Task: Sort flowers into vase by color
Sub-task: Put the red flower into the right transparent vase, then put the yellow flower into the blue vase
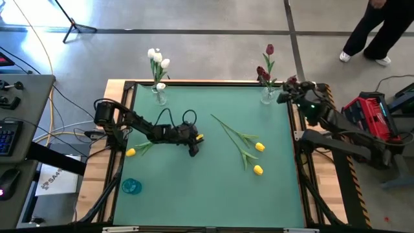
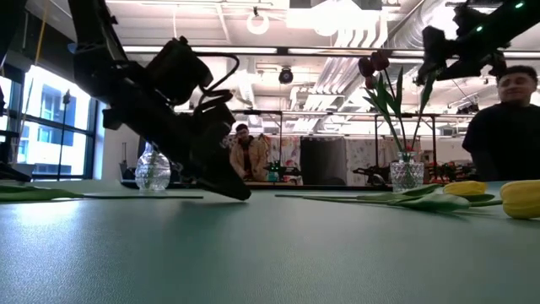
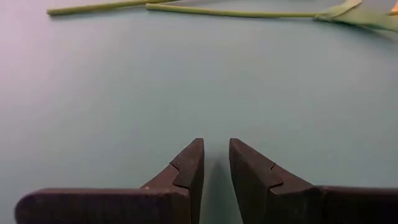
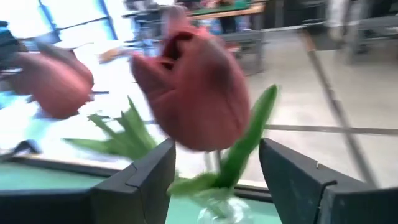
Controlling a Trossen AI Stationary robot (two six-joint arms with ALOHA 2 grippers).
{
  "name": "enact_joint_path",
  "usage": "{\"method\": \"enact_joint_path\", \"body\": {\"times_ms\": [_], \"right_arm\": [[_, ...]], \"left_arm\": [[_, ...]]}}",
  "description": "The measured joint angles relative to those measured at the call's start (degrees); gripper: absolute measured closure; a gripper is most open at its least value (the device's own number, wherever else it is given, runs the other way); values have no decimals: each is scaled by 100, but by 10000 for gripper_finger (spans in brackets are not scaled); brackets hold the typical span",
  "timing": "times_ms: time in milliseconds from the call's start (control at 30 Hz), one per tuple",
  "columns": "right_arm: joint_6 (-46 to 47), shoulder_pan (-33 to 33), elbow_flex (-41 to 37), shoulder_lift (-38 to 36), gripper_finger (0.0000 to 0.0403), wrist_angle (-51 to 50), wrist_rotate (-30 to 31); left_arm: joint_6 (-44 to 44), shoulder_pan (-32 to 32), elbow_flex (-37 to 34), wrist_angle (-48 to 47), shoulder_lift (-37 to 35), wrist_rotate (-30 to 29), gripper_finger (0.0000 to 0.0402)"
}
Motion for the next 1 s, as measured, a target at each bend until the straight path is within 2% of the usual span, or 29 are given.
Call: {"method": "enact_joint_path", "body": {"times_ms": [167,333,500,600,733,833,1000], "right_arm": [[-103,227,0,-559,183,-181,-1098],[-267,437,0,-1004,183,326,-2421],[-262,599,0,-1277,183,744,-3433],[-255,704,0,-1301,182,811,-4139],[-241,902,0,-1247,182,804,-5014],[-266,1157,-94,-1236,183,1118,-5171],[-103,1684,-719,-1181,183,2609,-5160]], "left_arm": [[-143,-130,1,29,-4,9,337],[-192,-333,1,59,-53,-25,337],[-238,-568,3,-312,-438,-633,337],[-249,-706,5,-1032,-889,-914,337],[-501,-931,5,-2295,-1613,-998,337],[-857,-1091,5,-3277,-2134,-866,337],[-1595,-1283,5,-4913,-2800,-753,337]]}}
